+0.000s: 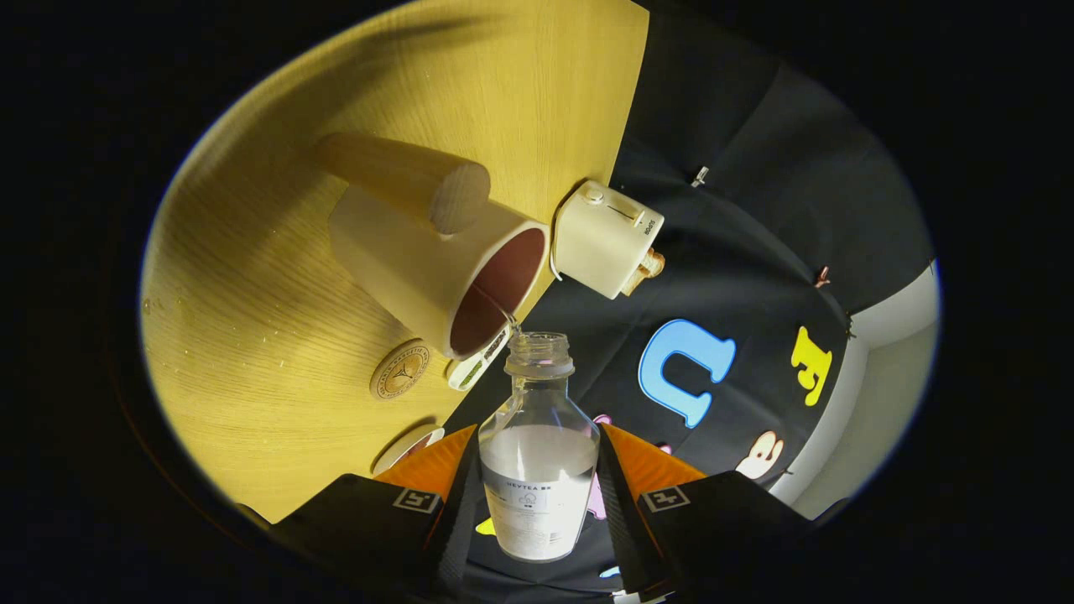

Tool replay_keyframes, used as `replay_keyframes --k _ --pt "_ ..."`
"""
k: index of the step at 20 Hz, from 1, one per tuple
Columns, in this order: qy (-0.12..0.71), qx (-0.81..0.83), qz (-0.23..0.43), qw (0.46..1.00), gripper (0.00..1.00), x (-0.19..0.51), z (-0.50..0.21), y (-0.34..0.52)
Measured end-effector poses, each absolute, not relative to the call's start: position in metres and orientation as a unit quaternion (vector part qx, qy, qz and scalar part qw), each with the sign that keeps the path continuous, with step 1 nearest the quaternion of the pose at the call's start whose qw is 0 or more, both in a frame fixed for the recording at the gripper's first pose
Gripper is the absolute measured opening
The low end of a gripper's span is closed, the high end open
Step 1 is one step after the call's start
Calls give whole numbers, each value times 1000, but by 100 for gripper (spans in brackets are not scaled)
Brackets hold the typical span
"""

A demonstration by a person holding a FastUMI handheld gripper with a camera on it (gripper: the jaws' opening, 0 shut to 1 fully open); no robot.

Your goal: Take the bottle from table, then pour the juice into the cup, finally place the bottle on the coaster

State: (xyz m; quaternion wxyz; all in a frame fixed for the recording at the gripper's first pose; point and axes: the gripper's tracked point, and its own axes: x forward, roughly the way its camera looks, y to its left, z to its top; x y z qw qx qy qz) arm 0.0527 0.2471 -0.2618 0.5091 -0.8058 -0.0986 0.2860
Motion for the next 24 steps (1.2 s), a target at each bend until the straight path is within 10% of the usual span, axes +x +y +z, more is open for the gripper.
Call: replay_keyframes --k 24 --pt "-243 -858 295 344 71 50 -254 277"
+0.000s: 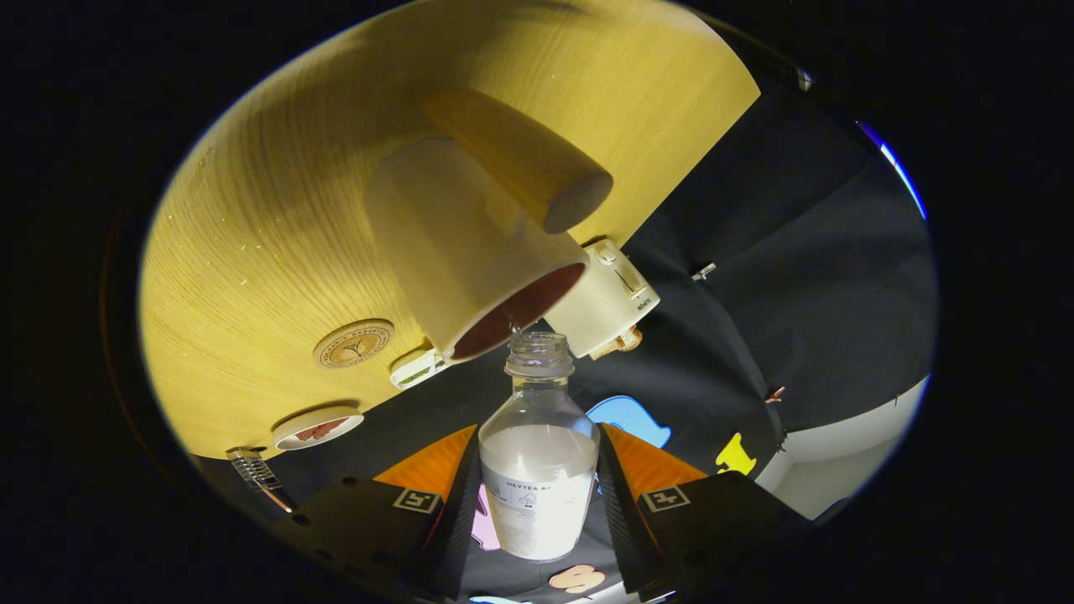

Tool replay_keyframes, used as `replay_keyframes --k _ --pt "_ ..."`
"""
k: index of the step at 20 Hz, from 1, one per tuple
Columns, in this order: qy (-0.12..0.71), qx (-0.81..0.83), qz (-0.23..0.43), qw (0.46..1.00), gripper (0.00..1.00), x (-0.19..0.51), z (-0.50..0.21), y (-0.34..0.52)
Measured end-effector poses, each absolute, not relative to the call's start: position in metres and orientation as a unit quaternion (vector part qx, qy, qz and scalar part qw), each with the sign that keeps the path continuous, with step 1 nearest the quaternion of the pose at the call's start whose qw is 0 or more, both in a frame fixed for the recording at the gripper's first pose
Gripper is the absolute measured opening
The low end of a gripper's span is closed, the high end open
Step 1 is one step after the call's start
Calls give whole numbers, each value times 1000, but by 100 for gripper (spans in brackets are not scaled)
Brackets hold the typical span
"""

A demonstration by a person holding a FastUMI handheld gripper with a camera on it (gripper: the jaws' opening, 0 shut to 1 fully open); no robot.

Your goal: Take the bottle from table, then pour the juice into the cup, finally place the bottle on the coaster

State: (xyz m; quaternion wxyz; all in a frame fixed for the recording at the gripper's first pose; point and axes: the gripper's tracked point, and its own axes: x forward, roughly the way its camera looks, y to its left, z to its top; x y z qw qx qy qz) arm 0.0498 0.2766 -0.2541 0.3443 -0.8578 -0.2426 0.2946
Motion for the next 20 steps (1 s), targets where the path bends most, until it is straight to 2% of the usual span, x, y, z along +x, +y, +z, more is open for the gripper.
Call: replay_keyframes --k 5,9,14,20 --pt "-262 -860 298 322 71 51 -255 281" --pt "-305 -862 301 270 71 48 -257 289" --pt "-333 -864 295 235 71 44 -258 289" --pt "-321 -865 292 251 71 49 -256 289"
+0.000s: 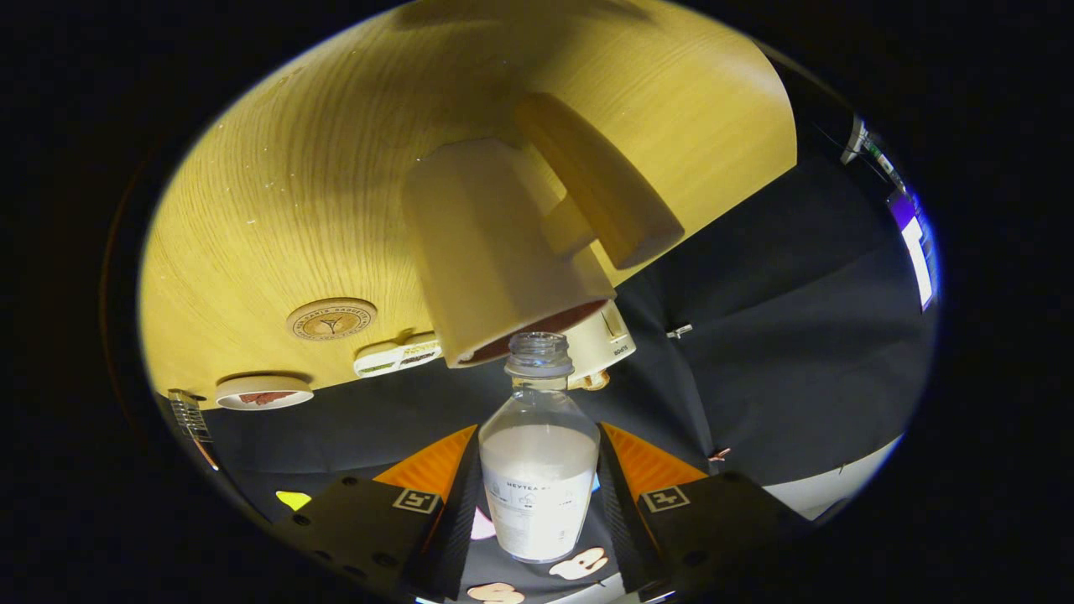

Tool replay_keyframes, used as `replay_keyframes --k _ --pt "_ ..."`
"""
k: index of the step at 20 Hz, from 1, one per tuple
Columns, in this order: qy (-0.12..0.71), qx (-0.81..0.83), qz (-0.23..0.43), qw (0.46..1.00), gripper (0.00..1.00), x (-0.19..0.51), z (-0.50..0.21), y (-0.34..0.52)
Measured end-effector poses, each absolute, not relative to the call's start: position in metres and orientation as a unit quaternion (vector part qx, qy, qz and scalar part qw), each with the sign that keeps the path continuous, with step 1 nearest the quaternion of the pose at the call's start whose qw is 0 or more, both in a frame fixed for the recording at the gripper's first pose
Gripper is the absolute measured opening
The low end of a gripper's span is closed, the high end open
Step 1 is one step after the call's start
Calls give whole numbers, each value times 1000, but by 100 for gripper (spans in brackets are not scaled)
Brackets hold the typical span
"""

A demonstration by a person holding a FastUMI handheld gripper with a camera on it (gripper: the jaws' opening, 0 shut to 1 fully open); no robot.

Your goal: Take the bottle from table, then pour the juice into the cup, finally place the bottle on the coaster

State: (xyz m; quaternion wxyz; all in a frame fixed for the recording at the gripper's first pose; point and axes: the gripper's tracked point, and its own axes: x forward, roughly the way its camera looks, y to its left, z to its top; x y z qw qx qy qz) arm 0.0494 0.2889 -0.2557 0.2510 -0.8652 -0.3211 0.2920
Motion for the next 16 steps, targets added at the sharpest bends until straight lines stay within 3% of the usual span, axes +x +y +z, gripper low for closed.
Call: replay_keyframes --k 3,5,16 --pt "-300 -868 289 269 71 57 -254 284" --pt "-265 -866 286 313 72 64 -252 274" --pt "-14 -680 293 672 72 52 -253 238"
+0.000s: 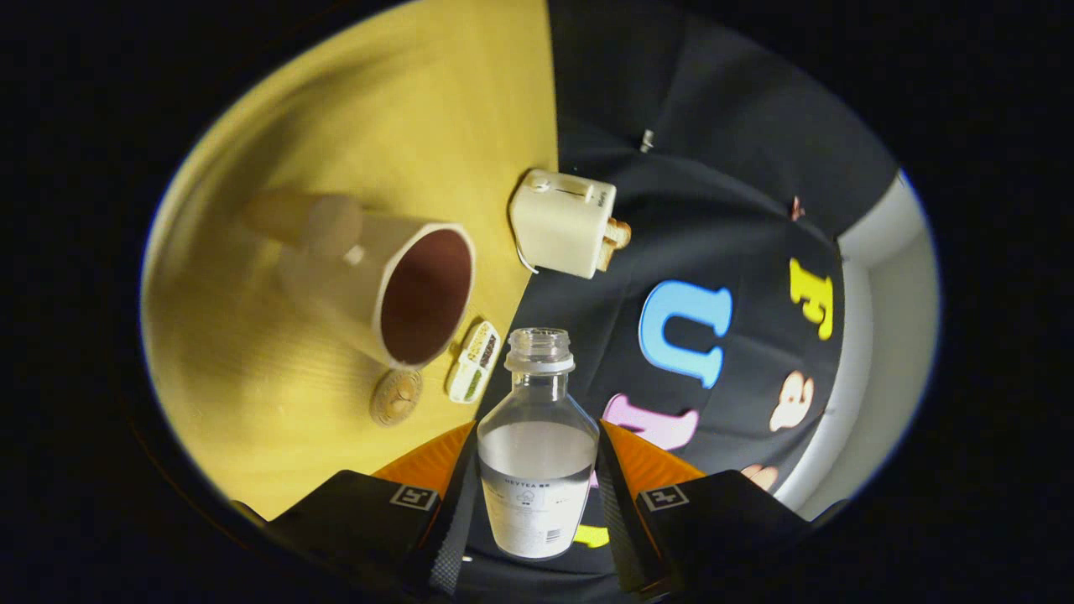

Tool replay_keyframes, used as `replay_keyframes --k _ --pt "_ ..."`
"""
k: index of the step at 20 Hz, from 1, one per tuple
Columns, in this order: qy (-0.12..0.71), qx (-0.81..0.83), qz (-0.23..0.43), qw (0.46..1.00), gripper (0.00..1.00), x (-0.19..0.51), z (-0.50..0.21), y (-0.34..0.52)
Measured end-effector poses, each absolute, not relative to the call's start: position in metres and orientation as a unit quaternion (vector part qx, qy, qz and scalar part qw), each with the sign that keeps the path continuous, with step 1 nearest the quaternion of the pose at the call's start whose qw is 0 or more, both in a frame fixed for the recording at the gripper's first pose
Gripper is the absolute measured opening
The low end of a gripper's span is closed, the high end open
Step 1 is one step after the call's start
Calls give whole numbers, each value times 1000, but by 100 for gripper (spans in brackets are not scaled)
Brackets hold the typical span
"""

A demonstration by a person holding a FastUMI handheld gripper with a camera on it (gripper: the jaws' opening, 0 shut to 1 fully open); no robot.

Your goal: Take the bottle from table, then pour the juice into the cup, finally place the bottle on the coaster

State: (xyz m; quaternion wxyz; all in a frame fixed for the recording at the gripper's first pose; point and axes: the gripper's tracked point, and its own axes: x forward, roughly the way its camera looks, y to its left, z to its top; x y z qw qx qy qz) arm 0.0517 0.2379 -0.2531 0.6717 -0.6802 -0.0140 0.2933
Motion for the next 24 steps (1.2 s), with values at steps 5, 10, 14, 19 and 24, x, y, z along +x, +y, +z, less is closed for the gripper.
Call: replay_keyframes --k 5,10,14,19,24 --pt "127 -475 310 814 72 33 -260 240" --pt "212 -259 294 895 72 36 -246 240" --pt "243 -119 297 916 72 42 -223 242" --pt "173 -91 254 947 72 70 -189 216" --pt "139 -47 253 956 73 92 -180 213"
